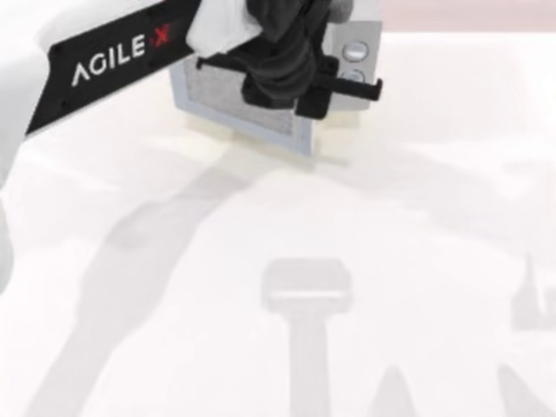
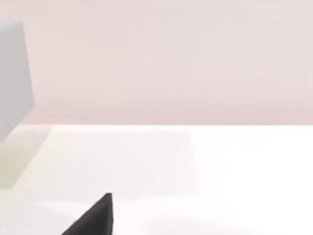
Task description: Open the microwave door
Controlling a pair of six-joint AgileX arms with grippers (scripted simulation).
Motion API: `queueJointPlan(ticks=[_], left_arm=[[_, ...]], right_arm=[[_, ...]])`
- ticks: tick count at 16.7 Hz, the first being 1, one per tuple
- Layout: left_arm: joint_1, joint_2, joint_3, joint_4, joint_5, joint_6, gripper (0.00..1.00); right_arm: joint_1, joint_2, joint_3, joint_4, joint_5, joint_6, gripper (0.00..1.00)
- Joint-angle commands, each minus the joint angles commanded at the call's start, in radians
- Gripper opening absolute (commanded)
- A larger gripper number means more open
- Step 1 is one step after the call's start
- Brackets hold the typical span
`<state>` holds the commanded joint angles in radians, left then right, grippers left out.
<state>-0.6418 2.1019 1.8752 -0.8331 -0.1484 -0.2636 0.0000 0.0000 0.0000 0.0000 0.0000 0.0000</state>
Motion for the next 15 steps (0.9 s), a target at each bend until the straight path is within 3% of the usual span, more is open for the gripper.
queueJointPlan(ticks=[4,15], left_arm=[[0.012,-0.045,-0.070,0.032,0.027,0.055,0.00],[0.012,-0.046,-0.070,0.032,0.027,0.056,0.00]], right_arm=[[0.000,0.000,0.000,0.000,0.000,0.000,1.00],[0.000,0.000,0.000,0.000,0.000,0.000,1.00]])
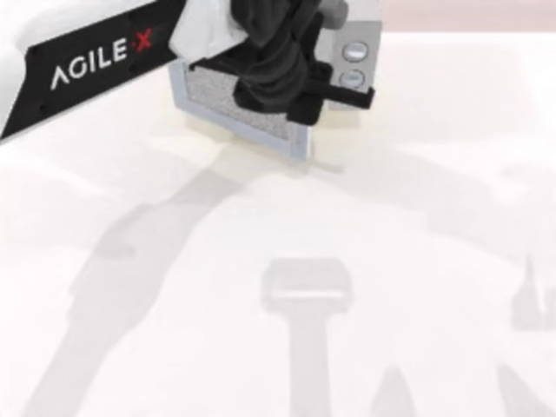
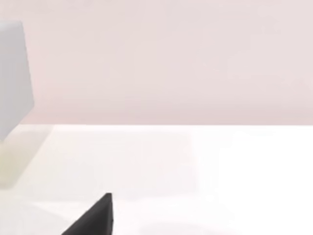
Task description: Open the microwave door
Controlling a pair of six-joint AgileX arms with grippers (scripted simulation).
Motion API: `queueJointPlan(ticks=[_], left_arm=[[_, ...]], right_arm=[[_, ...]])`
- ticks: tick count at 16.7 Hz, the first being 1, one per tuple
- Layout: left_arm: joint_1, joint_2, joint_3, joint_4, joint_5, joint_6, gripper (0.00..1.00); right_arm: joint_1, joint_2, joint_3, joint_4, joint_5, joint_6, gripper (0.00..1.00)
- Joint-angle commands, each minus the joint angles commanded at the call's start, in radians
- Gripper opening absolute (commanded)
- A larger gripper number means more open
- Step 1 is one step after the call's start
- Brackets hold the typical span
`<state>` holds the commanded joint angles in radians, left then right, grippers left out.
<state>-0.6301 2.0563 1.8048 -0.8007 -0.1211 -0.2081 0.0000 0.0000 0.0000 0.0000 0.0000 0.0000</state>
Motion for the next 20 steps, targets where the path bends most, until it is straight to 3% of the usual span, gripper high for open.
queueJointPlan(ticks=[13,20], left_arm=[[0.000,0.000,0.000,0.000,0.000,0.000,0.00],[0.020,-0.068,-0.094,0.040,0.052,0.088,0.00]], right_arm=[[0.000,0.000,0.000,0.000,0.000,0.000,1.00],[0.000,0.000,0.000,0.000,0.000,0.000,1.00]])
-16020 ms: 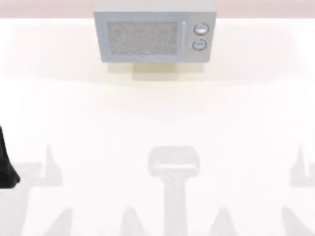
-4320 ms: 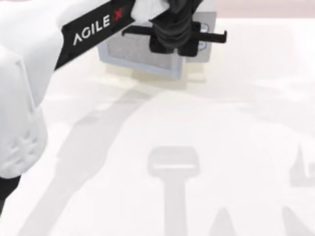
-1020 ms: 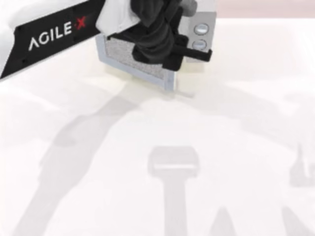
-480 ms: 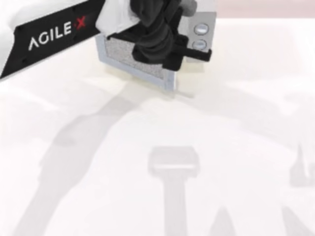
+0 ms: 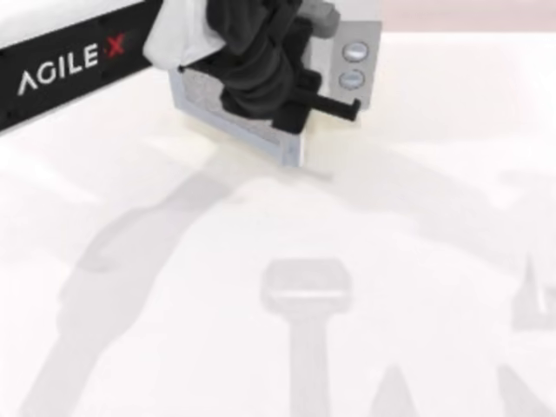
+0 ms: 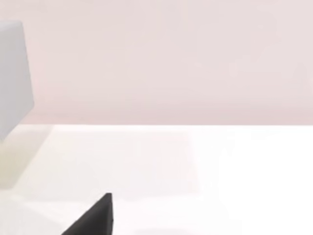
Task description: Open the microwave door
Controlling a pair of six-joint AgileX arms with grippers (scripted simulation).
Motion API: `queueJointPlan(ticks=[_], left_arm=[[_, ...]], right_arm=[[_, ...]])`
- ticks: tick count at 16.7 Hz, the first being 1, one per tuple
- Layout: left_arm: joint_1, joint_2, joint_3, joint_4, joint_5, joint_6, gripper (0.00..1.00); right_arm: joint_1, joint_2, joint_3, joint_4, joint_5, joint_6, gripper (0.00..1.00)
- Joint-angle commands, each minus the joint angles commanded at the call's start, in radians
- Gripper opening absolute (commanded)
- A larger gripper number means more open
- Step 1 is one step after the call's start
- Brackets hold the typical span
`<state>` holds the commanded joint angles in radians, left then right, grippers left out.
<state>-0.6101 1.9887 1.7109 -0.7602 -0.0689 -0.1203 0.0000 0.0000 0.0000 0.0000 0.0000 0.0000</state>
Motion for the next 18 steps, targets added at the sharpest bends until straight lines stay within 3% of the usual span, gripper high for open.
queueJointPlan(ticks=[18], left_arm=[[0.009,-0.021,-0.035,0.011,0.018,0.035,0.00]], right_arm=[[0.000,0.000,0.000,0.000,0.000,0.000,1.00]])
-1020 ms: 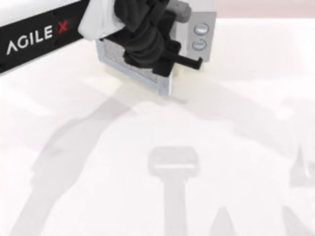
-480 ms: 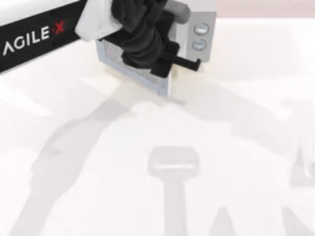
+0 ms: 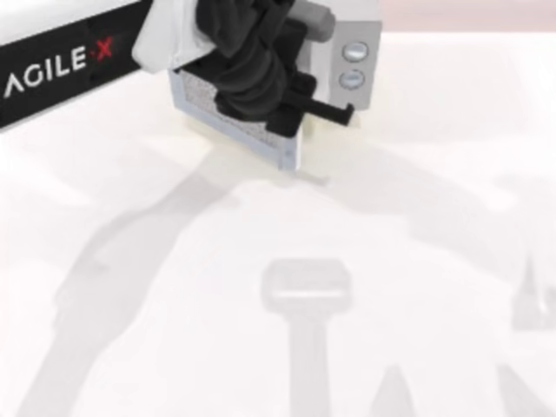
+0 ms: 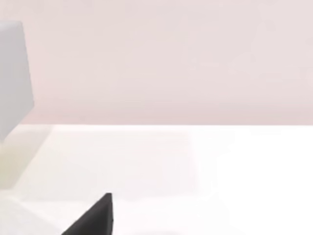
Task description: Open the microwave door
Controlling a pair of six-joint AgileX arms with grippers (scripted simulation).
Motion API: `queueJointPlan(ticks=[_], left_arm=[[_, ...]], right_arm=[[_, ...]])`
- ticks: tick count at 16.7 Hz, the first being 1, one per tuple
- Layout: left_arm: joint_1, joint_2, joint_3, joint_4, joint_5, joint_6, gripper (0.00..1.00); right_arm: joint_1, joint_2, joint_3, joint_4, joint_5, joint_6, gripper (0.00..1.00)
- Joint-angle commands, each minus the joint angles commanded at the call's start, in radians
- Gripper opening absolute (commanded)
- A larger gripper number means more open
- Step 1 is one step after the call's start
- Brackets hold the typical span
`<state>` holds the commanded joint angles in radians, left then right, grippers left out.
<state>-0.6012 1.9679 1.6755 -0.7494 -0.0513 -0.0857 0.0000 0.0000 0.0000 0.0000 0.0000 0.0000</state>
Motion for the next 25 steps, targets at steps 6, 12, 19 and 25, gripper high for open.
queueJointPlan(ticks=[6,12,19,25], left_arm=[[0.000,0.000,0.000,0.000,0.000,0.000,0.00],[-0.001,-0.007,-0.015,0.003,0.014,0.011,0.00],[0.038,-0.077,-0.105,0.030,0.077,0.132,0.00],[0.038,-0.077,-0.105,0.030,0.077,0.132,0.00]], right_arm=[[0.000,0.000,0.000,0.000,0.000,0.000,1.00],[0.000,0.000,0.000,0.000,0.000,0.000,1.00],[0.000,0.000,0.000,0.000,0.000,0.000,1.00],[0.000,0.000,0.000,0.000,0.000,0.000,1.00]])
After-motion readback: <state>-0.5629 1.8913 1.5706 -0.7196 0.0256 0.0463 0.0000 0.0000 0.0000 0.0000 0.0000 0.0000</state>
